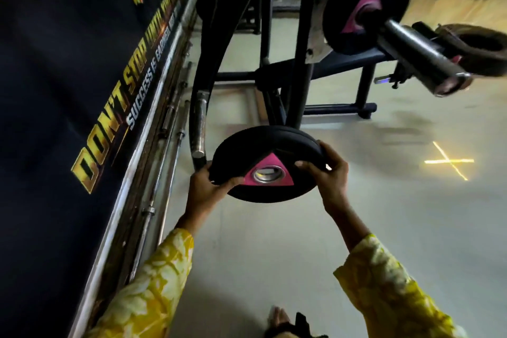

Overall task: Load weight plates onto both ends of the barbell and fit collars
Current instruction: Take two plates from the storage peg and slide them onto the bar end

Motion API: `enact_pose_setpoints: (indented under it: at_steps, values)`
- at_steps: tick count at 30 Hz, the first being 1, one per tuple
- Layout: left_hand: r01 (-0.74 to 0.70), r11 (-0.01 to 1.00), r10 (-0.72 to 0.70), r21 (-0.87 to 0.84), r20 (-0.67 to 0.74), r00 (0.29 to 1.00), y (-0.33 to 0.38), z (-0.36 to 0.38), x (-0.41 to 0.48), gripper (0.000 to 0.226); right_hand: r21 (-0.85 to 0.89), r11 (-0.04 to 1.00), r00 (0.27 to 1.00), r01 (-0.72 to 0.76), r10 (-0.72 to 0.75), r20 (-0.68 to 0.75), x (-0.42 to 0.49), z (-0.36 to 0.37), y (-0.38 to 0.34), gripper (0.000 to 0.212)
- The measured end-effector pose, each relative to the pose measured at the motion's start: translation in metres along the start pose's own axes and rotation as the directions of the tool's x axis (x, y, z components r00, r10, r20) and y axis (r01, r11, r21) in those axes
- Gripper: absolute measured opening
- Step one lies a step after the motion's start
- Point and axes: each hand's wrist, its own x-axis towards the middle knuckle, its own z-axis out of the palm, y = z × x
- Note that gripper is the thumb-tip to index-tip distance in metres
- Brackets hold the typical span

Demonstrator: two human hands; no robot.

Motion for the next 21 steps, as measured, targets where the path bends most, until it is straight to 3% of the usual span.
enact_pose_setpoints:
  at_steps: [7, 10, 12, 18, 21]
  values:
    - [-0.145, 0.988, 0.143, 0.056, 0.038, 0.989, 0.073, 0.078, -0.002, 0.061, 0.017, 0.993, 0.987, 0.12, -0.118, -0.105, 0.003, -0.101, -0.036, 0.058]
    - [-0.183, 0.981, 0.181, 0.061, 0.027, 0.983, 0.102, 0.124, 0.004, 0.058, -0.001, 0.989, 0.98, 0.149, -0.148, -0.134, 0.026, -0.147, -0.05, 0.071]
    - [-0.216, 0.975, 0.215, 0.055, 0.026, 0.976, 0.124, 0.159, 0.008, 0.059, -0.01, 0.981, 0.973, 0.191, -0.191, -0.133, 0.044, -0.183, -0.062, 0.072]
    - [-0.327, 0.942, 0.328, 0.071, -0.007, 0.944, 0.187, 0.235, 0.032, 0.057, -0.05, 0.941, 0.936, 0.335, -0.339, -0.098, 0.103, -0.26, -0.098, 0.049]
    - [-0.353, 0.931, 0.357, 0.089, -0.04, 0.933, 0.205, 0.249, 0.046, 0.051, -0.042, 0.933, 0.93, 0.359, -0.361, -0.067, 0.133, -0.273, -0.104, 0.061]
